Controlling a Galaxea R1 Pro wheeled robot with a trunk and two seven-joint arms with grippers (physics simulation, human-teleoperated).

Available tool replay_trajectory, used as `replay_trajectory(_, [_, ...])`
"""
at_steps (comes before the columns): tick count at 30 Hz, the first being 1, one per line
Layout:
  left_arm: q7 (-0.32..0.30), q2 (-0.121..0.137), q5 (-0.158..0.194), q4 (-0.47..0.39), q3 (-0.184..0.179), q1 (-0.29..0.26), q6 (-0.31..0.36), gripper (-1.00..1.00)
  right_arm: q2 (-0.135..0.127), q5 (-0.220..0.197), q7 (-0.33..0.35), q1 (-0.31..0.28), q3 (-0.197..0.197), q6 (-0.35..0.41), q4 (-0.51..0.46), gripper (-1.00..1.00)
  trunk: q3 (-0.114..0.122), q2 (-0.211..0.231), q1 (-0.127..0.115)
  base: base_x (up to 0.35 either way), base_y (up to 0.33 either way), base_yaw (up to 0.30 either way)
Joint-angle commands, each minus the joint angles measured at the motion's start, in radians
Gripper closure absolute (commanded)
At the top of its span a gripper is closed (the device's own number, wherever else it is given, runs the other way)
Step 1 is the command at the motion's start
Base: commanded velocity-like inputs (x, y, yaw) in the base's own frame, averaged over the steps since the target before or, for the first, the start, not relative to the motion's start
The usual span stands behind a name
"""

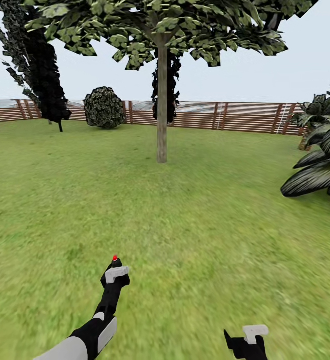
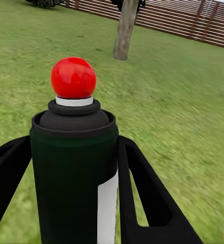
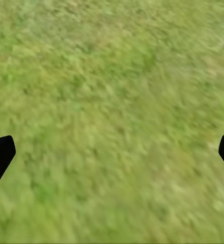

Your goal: In the garden, pick up the pesticide atomizer on the floor and spray pesticide onto both trees until each tree trunk is fully covered.

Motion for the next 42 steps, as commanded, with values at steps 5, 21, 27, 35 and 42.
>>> replay_trajectory(5, [0.0, 0.0, 0.0, 0.0, 0.0, 0.0, 0.0, 1.0, 0.0, 0.0, 0.0, -0.001, 0.001, 0.0, 0.011, -1.0, 0.0, 0.0, 0.0, 0.35, 0.0, 0.0])
replay_trajectory(21, [0.0, 0.0, 0.0, 0.0, 0.0, 0.0, 0.0, 1.0, 0.002, 0.001, 0.0, 0.0, 0.002, 0.0, 0.021, -1.0, 0.0, 0.0, 0.0, 0.35, 0.0, 0.0])
replay_trajectory(27, [0.0, 0.0, 0.0, -0.001, 0.0, 0.0, 0.0, 1.0, 0.002, 0.001, -0.001, -0.001, 0.002, 0.0, 0.025, -1.0, 0.0, 0.0, 0.0, 0.35, 0.0, 0.0])
replay_trajectory(35, [0.0, 0.0, 0.0, 0.0, 0.0, 0.0, 0.0, 1.0, 0.002, 0.001, -0.001, 0.0, 0.002, 0.0, 0.025, -1.0, 0.0, 0.0, 0.0, 0.35, 0.0, 0.0])
replay_trajectory(42, [0.0, 0.0, 0.0, 0.0, 0.0, 0.0, 0.0, 1.0, 0.002, 0.001, -0.002, -0.001, 0.002, 0.0, 0.026, -1.0, 0.0, 0.0, 0.0, 0.35, 0.0, 0.0])
